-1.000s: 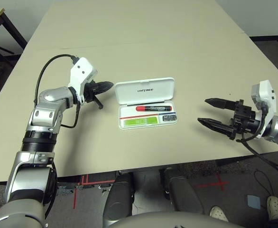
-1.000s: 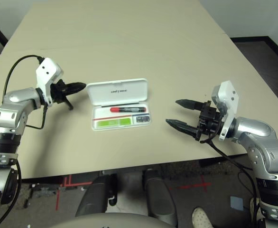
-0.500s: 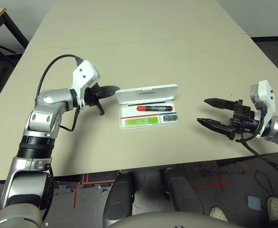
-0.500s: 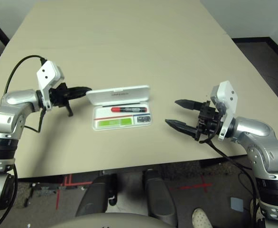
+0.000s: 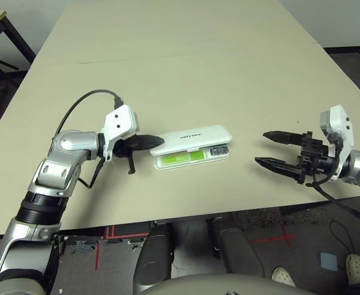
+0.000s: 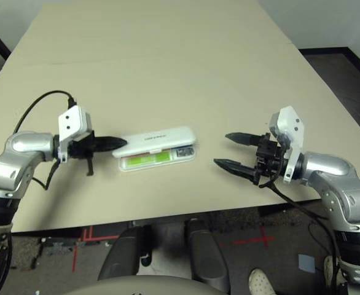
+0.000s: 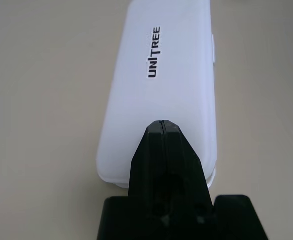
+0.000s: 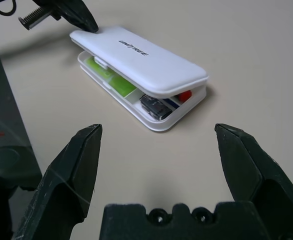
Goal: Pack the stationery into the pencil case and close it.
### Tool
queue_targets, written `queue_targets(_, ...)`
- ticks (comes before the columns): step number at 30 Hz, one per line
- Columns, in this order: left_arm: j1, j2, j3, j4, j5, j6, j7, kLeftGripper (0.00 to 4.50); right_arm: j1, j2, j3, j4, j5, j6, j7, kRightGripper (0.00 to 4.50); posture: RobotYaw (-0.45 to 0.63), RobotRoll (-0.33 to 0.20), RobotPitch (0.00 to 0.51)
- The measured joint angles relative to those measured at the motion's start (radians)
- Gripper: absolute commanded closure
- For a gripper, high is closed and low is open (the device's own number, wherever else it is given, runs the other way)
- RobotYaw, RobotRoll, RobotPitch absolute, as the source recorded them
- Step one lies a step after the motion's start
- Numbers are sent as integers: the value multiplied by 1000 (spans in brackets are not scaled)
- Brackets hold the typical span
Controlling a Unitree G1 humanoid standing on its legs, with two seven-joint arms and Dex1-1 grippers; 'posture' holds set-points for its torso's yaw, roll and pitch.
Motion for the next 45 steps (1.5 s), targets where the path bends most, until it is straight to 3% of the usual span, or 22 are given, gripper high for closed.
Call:
queue_targets(8,1,-2,-63,8,80,-70,7,4471,-1,0,1,-1,0,5,0,0,-154,0,182)
queue_targets(24,7,2,-102,-3,115,-127,4,4471,0,4,7,-12,1,11,-8,0,-159,0,187)
queue_targets(27,8,-14,-87,-2,96,-113,6,4471,0,11,7,-12,0,10,-18,0,-159,0,187)
queue_targets(30,28,-49,-34,-8,-1,-32,11,4471,-6,43,7,-10,-3,-1,-49,0,-157,0,186)
queue_targets(33,30,-89,83,-59,-118,60,77,3880,-37,89,5,12,-15,-13,-109,0,-147,0,187)
queue_targets(35,26,-101,177,-75,-159,89,157,3128,-76,139,0,44,-32,-34,-178,0,-135,0,188)
queue_targets(40,37,-142,365,-53,-168,81,378,1172,-149,225,-36,182,-101,-90,-369,0,-111,0,188)
queue_targets(43,56,-164,467,45,-148,23,508,51,-198,249,-56,299,-165,-173,-461,0,-100,0,185)
queue_targets(45,70,-165,526,147,-116,-51,589,15,-227,257,-77,387,-203,-236,-511,0,-95,0,181)
